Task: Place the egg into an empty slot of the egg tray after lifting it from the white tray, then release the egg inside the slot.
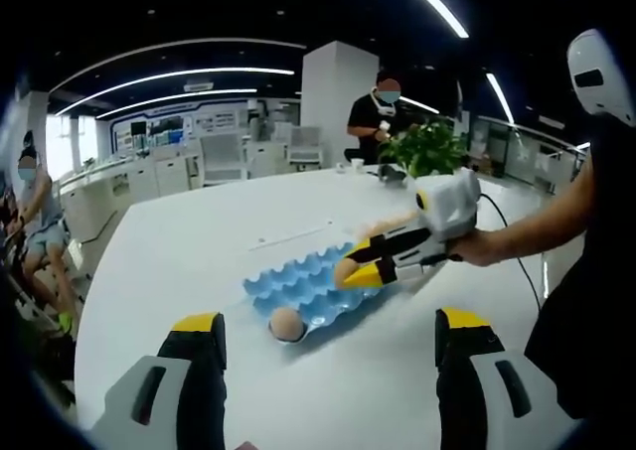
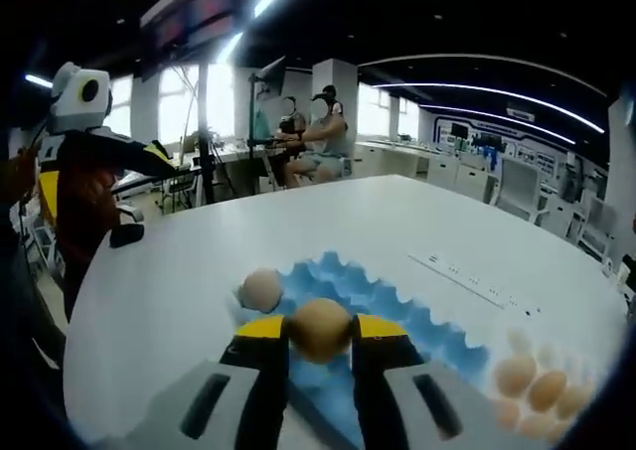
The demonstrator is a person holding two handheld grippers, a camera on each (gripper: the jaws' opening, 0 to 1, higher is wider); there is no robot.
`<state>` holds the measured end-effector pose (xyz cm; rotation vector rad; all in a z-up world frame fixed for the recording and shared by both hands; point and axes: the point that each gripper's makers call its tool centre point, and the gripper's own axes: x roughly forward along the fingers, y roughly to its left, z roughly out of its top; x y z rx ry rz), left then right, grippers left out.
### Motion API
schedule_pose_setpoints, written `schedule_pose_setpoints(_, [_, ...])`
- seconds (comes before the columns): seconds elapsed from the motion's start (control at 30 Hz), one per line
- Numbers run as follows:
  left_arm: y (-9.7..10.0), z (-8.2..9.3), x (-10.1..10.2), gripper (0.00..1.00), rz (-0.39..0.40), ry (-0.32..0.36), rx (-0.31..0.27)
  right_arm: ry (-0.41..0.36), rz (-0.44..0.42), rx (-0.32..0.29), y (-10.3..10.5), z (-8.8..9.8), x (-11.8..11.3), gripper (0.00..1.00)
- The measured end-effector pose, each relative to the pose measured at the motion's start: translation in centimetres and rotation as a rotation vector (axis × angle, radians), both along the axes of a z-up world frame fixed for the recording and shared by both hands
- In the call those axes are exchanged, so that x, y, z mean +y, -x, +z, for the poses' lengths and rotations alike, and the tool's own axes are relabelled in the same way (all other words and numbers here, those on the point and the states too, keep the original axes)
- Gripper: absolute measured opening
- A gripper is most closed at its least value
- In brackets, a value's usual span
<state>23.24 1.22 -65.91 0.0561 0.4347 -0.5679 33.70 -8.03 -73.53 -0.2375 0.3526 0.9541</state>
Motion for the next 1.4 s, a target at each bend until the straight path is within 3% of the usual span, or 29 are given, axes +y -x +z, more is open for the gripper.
schedule_pose_setpoints(0.73, [0.3,-0.2,0.6,0.87,0.016,0.001,0.005,0.014,0.058,0.017,0.4,-1.5,3.6,0.24])
schedule_pose_setpoints(1.4, [0.4,0.1,1.2,0.87,0.025,0.001,0.000,0.066,0.097,0.034,0.9,-3.8,4.5,0.25])
